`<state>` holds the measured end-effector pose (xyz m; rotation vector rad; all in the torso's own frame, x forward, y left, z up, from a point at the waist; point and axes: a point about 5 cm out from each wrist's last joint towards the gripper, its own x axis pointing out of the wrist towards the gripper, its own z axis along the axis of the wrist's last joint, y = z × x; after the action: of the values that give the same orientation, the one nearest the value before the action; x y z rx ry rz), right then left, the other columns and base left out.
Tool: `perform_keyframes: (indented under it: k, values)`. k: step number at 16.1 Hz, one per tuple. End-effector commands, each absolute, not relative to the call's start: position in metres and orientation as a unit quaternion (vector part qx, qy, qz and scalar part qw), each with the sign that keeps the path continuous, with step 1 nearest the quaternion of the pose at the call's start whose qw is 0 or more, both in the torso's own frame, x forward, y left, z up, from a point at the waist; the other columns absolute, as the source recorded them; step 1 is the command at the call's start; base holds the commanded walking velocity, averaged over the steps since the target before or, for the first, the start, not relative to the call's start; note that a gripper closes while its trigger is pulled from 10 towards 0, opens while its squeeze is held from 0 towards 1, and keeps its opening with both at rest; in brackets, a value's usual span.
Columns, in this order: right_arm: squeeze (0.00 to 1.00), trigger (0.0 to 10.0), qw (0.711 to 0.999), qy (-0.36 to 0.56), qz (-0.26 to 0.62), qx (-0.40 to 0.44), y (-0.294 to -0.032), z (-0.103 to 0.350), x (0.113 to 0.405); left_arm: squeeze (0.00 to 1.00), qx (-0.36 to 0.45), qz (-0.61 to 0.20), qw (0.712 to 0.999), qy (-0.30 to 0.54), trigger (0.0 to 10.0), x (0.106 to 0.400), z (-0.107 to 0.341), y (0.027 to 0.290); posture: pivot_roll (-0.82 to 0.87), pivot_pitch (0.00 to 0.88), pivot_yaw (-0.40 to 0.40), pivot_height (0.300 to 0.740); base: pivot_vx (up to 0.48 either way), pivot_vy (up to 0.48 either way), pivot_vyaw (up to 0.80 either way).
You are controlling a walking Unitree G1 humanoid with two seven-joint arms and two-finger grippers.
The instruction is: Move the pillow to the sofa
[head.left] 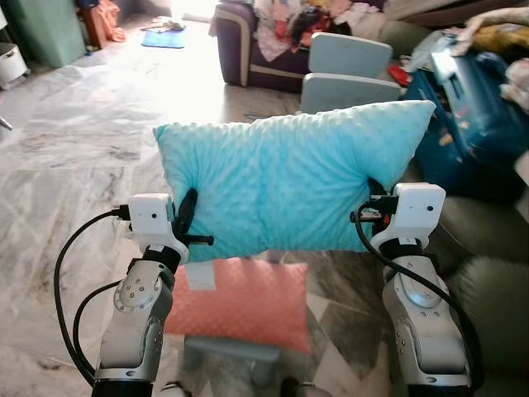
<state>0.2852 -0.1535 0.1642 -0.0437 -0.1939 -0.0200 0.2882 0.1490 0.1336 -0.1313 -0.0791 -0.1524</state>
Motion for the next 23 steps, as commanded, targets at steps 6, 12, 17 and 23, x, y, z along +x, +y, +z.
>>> perform_keyframes:
  k: [6, 12, 17, 23]
  values:
    - [0.0, 0.0, 0.994, -0.107, -0.012, -0.02, -0.156, 0.1697, 0.2825, 0.0, -0.066, -0.084, 0.994, -0.037, 0.0, 0.2873, 0.1344, 0.1445, -0.06, 0.117, -0.071, 0.74, -0.312, 0.0, 0.0]
    - [0.0, 0.0, 0.994, -0.105, -0.01, -0.021, -0.1557, 0.1693, 0.2819, 0.0, -0.068, -0.084, 0.994, -0.033, 0.0, 0.2867, 0.1335, 0.1439, -0.06, 0.119, -0.072, 0.74, -0.307, 0.0, 0.0]
    - [0.0, 0.0, 0.994, -0.104, -0.011, -0.021, -0.1555, 0.1692, 0.282, 0.0, -0.071, -0.086, 0.993, -0.032, 0.0, 0.2875, 0.1332, 0.1435, -0.06, 0.12, -0.071, 0.74, -0.229, 0.0, 0.0]
    - [0.0, 10.0, 0.996, -0.092, 0.002, -0.021, -0.1533, 0.1678, 0.2817, 0.0, -0.101, -0.079, 0.992, -0.009, 5.4, 0.2869, 0.1276, 0.1489, -0.07, 0.135, -0.079, 0.74, 0.0, 0.0, 0.0]
